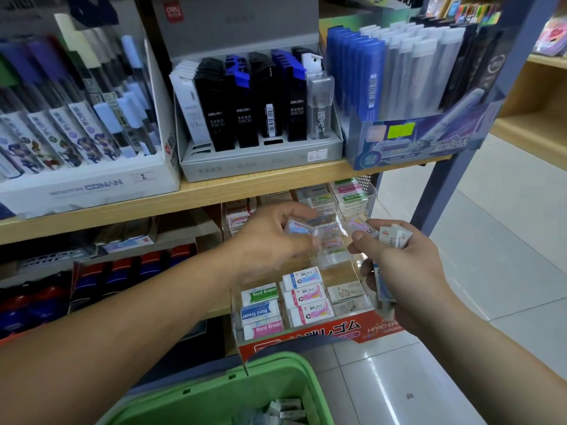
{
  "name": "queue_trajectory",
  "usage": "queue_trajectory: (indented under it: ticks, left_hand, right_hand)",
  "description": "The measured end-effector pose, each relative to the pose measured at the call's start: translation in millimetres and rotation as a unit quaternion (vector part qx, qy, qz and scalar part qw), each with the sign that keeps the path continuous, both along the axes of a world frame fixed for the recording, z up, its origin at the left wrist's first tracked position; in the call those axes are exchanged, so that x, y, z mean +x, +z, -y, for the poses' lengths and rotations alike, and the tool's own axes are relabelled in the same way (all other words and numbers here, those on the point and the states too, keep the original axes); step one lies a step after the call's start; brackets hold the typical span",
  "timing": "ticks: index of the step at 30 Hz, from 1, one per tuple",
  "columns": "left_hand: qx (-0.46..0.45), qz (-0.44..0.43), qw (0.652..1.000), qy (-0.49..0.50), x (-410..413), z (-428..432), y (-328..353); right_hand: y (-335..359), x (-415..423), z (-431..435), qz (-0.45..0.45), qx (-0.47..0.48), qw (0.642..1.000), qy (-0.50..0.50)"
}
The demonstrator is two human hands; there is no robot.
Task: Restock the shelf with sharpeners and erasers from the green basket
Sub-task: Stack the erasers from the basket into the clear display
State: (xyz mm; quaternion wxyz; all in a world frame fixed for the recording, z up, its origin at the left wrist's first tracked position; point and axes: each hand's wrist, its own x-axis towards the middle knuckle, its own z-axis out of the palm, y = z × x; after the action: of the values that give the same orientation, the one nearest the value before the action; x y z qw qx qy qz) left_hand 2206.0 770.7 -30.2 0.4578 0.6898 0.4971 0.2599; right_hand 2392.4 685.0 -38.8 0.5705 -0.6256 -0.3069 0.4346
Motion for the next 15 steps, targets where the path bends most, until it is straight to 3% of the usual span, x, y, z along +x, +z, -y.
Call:
queue_trajectory:
  ticks: [4,8,15]
  left_hand:
    - [0.032,-0.036,0.999,0.01,0.5,-11.1,-4.2]
    - [0.078,-0.153,0.98,-0.101,17.5,-23.4,-3.4]
    - [0.039,-0.211,0.963,-0.163,30.1,-34.4,-7.7]
  right_hand:
    - [-0.2,-1.8,-2.4,0.002,0.002,1.0,-0.008]
    - [-0.5,4.1,-0.8,-0.002,0.001,1.0,-0.026]
    - [-1.9,11.7,1.5,0.0,-0.005,1.0,-0.022]
